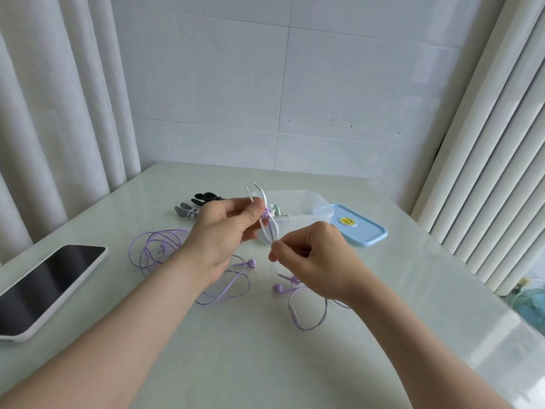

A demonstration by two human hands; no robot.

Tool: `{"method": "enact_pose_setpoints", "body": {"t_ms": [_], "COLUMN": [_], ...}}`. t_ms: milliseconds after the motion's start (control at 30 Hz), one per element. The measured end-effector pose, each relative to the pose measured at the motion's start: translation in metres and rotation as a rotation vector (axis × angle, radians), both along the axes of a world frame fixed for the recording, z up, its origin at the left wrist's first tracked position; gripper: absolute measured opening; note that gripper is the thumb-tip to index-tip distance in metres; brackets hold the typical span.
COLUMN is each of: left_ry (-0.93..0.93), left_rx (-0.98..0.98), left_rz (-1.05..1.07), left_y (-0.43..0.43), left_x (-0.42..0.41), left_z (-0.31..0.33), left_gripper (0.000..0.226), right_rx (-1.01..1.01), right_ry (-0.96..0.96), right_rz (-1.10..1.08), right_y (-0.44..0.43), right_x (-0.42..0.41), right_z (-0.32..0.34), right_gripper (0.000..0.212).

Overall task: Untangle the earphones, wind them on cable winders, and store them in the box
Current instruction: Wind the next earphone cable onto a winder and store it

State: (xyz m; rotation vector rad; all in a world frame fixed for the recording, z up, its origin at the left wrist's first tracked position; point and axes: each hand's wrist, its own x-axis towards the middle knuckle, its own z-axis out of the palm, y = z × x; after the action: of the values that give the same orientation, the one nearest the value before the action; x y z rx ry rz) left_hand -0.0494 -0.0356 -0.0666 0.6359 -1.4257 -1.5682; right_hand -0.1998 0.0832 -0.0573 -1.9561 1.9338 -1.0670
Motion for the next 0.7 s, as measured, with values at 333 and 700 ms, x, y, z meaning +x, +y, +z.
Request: {"method": "enact_pose_setpoints", "body": {"t_ms": [333, 700], "left_ry": [-0.356, 0.047], "left_rx": [-0.440, -0.192], "left_rz": [-0.102, -0.232], "left_y": [0.011, 0.021], "left_x": [0.004, -0.008], "left_z": [-0.002, 0.003], "left_gripper": [0.018, 0.036], "right_rx": [-0.365, -0.176], "right_ry": [-0.346, -0.001], "right_rz": [-0.248, -0.445], "right_y": [-0.006, -0.011], "right_x": [-0.013, -0.034], "right_z": [0.007, -0.008], "right_gripper": [0.036, 0.032]}}
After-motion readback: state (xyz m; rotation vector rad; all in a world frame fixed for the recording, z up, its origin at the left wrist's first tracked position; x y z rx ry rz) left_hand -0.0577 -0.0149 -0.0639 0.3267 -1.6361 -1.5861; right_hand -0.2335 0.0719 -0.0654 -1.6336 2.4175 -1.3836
